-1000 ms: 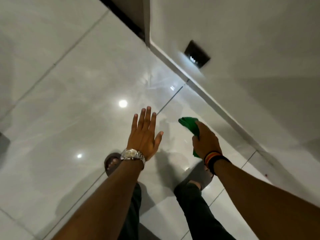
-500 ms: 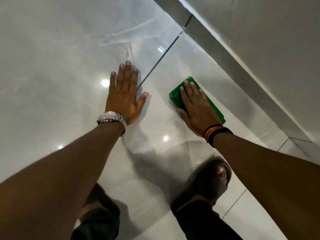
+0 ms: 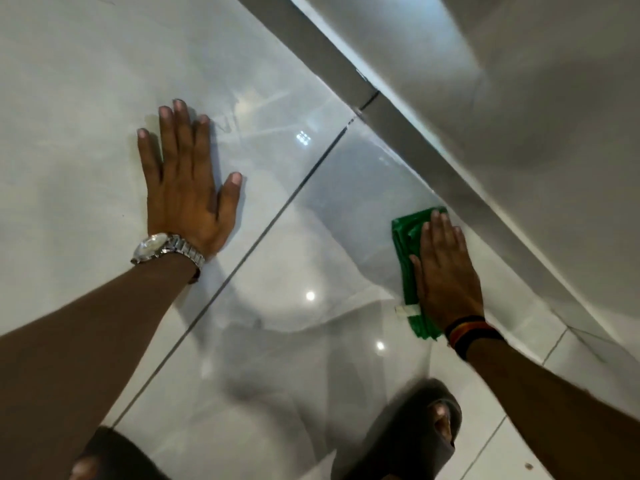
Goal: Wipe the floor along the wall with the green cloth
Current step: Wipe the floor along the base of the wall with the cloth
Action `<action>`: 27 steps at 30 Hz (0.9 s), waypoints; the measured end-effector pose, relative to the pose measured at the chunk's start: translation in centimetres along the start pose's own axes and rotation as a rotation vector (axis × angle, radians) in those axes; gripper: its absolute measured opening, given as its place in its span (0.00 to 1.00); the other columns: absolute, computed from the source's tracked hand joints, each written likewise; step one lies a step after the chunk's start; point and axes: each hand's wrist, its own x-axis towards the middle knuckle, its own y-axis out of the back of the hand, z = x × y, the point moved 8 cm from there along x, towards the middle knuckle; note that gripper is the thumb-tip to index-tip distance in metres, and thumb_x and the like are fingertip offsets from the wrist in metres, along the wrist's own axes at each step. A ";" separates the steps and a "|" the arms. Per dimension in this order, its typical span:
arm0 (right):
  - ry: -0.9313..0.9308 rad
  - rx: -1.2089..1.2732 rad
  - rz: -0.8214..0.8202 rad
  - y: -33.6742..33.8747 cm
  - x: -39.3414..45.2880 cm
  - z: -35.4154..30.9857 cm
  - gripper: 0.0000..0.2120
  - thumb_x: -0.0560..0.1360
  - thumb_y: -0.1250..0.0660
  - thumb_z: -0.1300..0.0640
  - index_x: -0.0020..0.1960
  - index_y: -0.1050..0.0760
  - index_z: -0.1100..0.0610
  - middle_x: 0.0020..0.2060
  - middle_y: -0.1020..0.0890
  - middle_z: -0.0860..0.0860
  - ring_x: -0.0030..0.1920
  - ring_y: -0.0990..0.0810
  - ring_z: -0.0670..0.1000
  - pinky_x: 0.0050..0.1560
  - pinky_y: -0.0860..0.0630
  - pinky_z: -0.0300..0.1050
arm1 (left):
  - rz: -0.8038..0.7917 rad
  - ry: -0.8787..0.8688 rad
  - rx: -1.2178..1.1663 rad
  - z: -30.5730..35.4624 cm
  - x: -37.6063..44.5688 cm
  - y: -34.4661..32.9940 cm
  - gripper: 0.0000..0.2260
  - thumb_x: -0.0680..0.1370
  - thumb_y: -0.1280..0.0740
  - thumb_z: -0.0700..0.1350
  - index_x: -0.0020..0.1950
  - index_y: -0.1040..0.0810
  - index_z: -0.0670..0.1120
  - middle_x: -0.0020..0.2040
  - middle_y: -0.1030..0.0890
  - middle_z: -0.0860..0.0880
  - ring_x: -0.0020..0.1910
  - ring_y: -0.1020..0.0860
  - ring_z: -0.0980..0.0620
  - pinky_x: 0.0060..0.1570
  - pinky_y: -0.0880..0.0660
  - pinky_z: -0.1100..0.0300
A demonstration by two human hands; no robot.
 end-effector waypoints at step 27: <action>0.213 0.046 -0.140 2.5 7.8 -4.7 0.31 0.84 0.51 0.49 0.82 0.53 0.62 0.82 0.51 0.58 0.82 0.55 0.57 0.81 0.49 0.58 | -0.023 -0.006 -0.012 0.1 0.3 0.0 0.35 0.86 0.48 0.54 0.88 0.51 0.37 0.89 0.50 0.37 0.89 0.52 0.38 0.86 0.57 0.33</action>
